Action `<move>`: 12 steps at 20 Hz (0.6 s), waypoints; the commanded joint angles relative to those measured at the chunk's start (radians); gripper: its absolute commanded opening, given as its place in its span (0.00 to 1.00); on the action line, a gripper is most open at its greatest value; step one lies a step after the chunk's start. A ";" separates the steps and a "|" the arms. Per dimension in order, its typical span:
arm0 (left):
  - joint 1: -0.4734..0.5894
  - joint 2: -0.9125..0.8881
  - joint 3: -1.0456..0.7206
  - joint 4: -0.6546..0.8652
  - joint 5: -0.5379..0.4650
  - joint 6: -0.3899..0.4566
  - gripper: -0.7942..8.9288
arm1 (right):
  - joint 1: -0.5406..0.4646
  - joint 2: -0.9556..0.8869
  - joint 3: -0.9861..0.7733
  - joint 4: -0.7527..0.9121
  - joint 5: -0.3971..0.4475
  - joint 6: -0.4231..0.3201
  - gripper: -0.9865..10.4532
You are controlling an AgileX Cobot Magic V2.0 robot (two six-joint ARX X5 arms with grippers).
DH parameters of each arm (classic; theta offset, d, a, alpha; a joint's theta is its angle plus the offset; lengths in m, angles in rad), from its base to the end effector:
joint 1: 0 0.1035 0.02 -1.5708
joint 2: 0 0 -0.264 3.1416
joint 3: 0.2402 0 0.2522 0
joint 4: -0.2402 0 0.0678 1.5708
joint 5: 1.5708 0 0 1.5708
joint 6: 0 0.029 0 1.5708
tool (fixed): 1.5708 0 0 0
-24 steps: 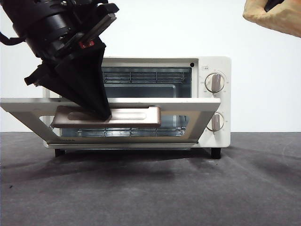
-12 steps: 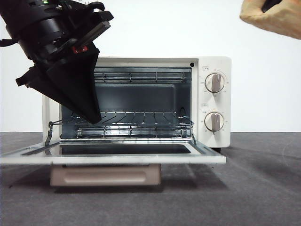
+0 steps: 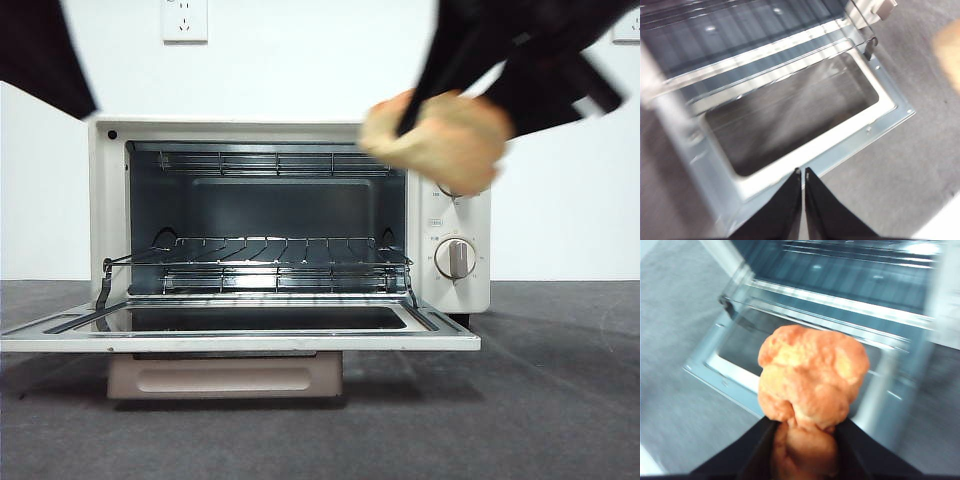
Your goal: The left arm flap open the oven, the right arm pick bread and place it into oven, the left arm flap close the oven
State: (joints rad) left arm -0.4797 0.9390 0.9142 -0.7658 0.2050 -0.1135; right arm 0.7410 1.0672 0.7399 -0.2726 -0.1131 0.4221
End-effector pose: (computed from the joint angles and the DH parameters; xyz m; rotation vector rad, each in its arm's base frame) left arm 0.1553 -0.0874 0.3021 0.0070 0.8330 -0.6015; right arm 0.1628 0.1533 0.2582 0.1944 0.7482 0.6862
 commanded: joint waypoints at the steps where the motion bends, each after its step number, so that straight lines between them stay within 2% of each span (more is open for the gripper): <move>1: 0.021 -0.069 -0.032 -0.027 -0.003 0.027 0.10 | 0.032 0.104 0.030 0.116 -0.003 0.054 0.21; 3: 0.038 -0.138 -0.069 -0.066 -0.003 0.032 0.10 | 0.051 0.196 0.063 0.175 -0.002 0.074 0.21; 7: 0.043 -0.242 -0.112 -0.109 -0.003 0.034 0.10 | 0.056 0.380 0.211 0.183 0.020 0.075 0.21; 12: 0.043 -0.308 -0.112 -0.131 -0.003 0.034 0.10 | 0.055 0.577 0.379 0.183 0.127 0.075 0.21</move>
State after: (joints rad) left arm -0.4339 0.6254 0.7975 -0.8993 0.2047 -0.0914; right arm 0.7856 1.6222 1.1011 -0.0963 0.0063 0.4877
